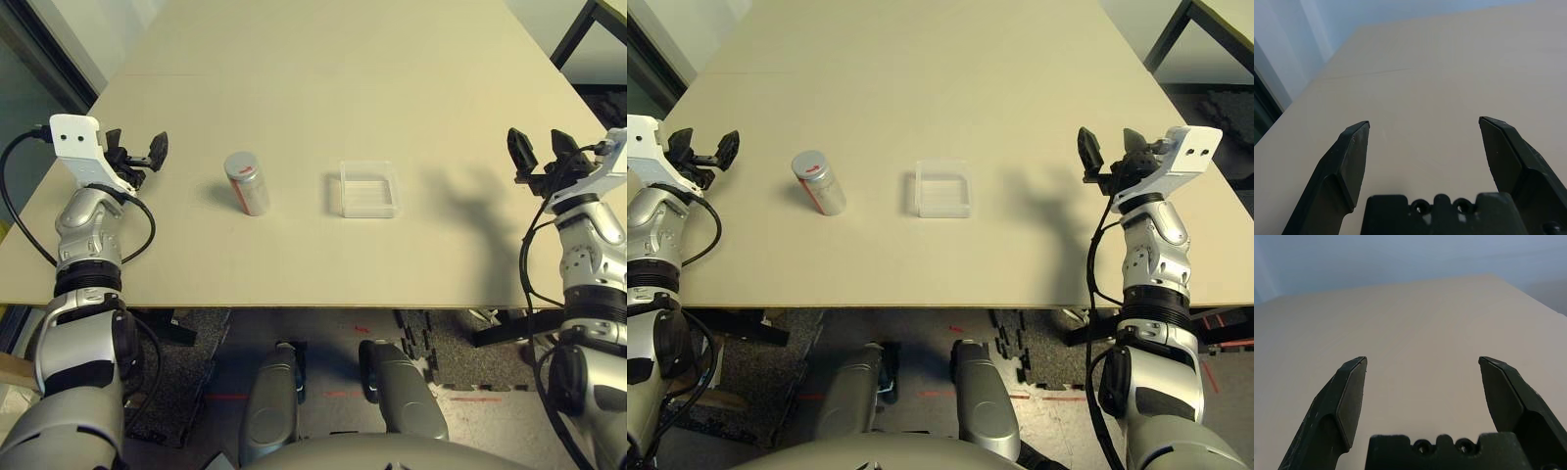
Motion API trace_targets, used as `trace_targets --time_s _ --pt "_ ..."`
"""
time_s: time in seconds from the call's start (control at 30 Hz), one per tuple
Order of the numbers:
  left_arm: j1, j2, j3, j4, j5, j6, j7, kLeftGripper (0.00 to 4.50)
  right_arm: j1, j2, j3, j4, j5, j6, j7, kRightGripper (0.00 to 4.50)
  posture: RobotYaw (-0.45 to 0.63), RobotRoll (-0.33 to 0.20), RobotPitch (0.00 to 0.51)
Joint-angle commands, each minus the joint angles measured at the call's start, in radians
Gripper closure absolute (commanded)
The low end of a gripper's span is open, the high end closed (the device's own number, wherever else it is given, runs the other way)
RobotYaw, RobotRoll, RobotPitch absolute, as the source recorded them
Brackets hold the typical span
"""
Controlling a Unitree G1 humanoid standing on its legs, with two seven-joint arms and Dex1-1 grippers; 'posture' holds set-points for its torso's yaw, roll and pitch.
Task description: Pour the medicine from the bottle into the box.
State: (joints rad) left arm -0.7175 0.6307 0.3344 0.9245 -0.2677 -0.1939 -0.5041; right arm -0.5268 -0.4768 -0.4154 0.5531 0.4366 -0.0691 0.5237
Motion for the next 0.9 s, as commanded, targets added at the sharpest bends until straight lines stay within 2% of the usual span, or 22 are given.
trace_targets --time_s 0.03,0.3,0.47,0.6,0.9 --pt "0.002 -0.008 -0.005 0.005 0.008 0.016 0.002 0.01 0.01 -0.007 -0.004 -0.01 0.001 0.008 0.003 0.0 -0.09 0.0 0.191" --pt "-0.014 -0.016 -0.012 -0.012 0.004 0.033 -0.02 0.01 0.003 -0.012 -0.004 0.019 -0.003 -0.005 0.019 0.0 -0.07 0.0 0.178" --pt "0.037 -0.025 -0.002 -0.128 -0.034 0.102 -0.074 0.01 -0.01 -0.027 0.005 0.032 0.007 0.013 0.074 0.0 -0.06 0.0 0.169" --pt "0.087 -0.019 0.002 -0.242 -0.067 0.178 -0.121 0.01 -0.01 -0.032 0.021 -0.005 0.045 0.051 0.175 0.0 -0.06 0.0 0.171" --pt "0.206 0.034 0.018 -0.479 -0.162 0.356 -0.254 0.01 0.071 -0.072 0.145 -0.275 0.178 0.286 0.536 0.0 -0.05 0.0 0.162"
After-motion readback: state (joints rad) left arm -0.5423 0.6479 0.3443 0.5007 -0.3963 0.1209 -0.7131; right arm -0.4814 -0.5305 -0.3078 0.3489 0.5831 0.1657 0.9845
